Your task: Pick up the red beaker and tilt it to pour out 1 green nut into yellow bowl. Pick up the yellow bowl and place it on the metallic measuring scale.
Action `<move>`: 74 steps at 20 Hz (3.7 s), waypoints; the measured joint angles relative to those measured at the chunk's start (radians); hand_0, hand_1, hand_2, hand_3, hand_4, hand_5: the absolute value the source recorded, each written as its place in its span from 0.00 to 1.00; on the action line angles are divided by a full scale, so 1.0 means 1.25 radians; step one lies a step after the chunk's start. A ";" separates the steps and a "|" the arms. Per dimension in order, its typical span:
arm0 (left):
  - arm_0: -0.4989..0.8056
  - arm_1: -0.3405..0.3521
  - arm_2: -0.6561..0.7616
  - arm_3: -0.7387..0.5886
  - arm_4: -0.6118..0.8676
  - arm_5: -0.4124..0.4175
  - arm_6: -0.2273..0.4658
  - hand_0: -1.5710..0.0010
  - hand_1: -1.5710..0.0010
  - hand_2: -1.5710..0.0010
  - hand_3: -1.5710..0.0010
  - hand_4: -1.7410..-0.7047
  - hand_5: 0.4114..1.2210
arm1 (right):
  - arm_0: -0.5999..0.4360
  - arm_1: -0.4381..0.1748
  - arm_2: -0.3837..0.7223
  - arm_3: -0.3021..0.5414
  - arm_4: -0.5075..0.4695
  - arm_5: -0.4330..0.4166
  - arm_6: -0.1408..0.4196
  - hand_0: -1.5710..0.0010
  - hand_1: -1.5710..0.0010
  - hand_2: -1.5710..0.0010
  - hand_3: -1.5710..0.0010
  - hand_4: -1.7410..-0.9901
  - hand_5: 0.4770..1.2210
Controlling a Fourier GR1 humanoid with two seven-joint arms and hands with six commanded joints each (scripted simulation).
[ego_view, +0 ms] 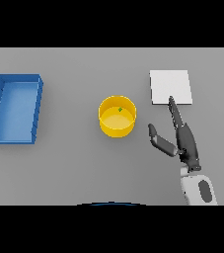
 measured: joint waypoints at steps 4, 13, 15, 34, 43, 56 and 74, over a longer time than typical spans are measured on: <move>0.139 0.009 0.004 -0.137 0.081 0.065 0.034 0.00 0.00 0.00 0.12 0.00 1.00 | -0.009 0.000 0.001 0.013 0.005 -0.001 -0.005 1.00 1.00 1.00 1.00 0.72 0.30; 0.422 0.110 -0.081 -0.605 0.203 0.180 0.253 0.00 0.00 0.00 0.10 0.08 0.59 | -0.001 0.005 0.003 0.011 0.000 0.000 -0.010 1.00 1.00 1.00 1.00 0.77 0.27; 0.450 0.146 -0.106 -0.686 0.227 0.158 0.258 0.00 0.02 0.05 0.21 0.41 0.45 | -0.007 0.006 0.000 0.013 0.004 -0.008 0.002 1.00 1.00 1.00 1.00 0.77 0.26; 0.478 0.192 -0.141 -0.733 0.194 0.054 0.124 0.98 0.98 0.98 0.99 0.99 0.34 | -0.028 -0.034 0.039 0.000 0.074 0.011 0.032 1.00 1.00 1.00 1.00 0.80 0.32; 0.473 0.175 -0.137 -0.731 0.203 0.059 0.112 1.00 1.00 1.00 1.00 0.99 0.32 | -0.271 -0.239 0.232 0.083 0.352 0.197 0.039 1.00 1.00 1.00 1.00 0.68 0.30; 0.493 0.185 -0.124 -0.740 0.229 0.043 0.089 1.00 1.00 1.00 1.00 0.98 0.34 | -0.530 -0.262 0.423 0.313 0.520 0.349 -0.047 1.00 1.00 1.00 1.00 0.68 0.30; 0.515 0.199 -0.118 -0.767 0.239 0.051 0.079 1.00 1.00 1.00 1.00 0.99 0.35 | -0.619 -0.200 0.469 0.454 0.538 0.430 -0.045 0.33 0.36 0.45 0.63 0.25 0.81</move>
